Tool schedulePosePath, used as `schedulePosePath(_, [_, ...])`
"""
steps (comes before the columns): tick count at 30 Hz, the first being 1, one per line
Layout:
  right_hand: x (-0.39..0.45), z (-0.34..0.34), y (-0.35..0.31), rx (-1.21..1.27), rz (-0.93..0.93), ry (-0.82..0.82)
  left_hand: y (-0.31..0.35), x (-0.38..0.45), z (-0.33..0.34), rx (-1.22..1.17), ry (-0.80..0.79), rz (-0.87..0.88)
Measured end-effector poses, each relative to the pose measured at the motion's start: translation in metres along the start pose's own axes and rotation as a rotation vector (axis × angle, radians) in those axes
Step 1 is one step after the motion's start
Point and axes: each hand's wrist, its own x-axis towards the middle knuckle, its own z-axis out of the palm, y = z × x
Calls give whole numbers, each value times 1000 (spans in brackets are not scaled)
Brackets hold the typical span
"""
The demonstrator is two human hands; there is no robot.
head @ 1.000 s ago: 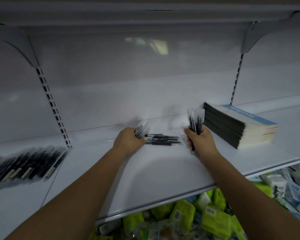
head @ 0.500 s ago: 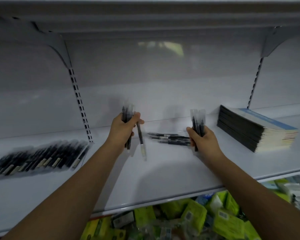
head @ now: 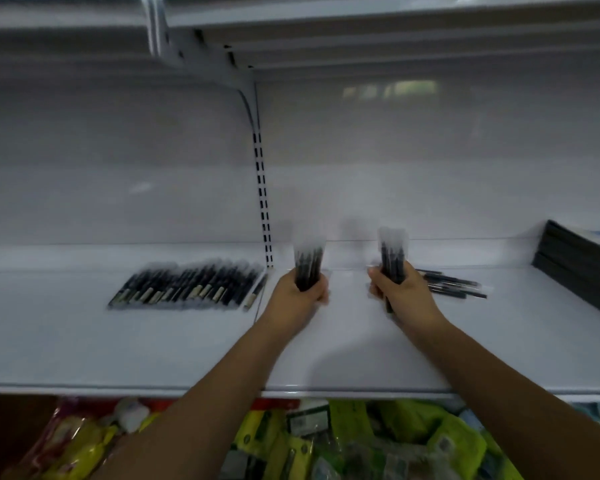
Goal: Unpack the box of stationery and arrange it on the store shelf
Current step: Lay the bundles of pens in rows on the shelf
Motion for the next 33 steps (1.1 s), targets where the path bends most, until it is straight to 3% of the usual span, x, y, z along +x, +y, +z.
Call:
schedulePosePath(2, [1, 5, -1, -38, 12, -21, 2, 1, -6, -74, 3, -37])
schedulePosePath(7, [-5, 33, -9, -130, 84, -70, 3, 3, -66, 88, 128, -84])
schedulePosePath(15, [-18, 152, -32, -29, 169, -244, -1, 11, -219, 374, 454, -220])
schedulePosePath(20, [-14, 228, -52, -129, 161, -277, 1, 25, -277, 692, 432, -266])
schedulePosePath(26, [13, 304, -66, -340, 373, -326, -8, 50, -278, 926, 317, -363])
schedulePosePath(29, [-1, 321, -69, -738, 245, -381, -20, 42, -270, 1055, 247, -379])
schedulePosePath(33, [-36, 311, -52, -1085, -78, -389, -38, 23, -270, 1319, 296, -141])
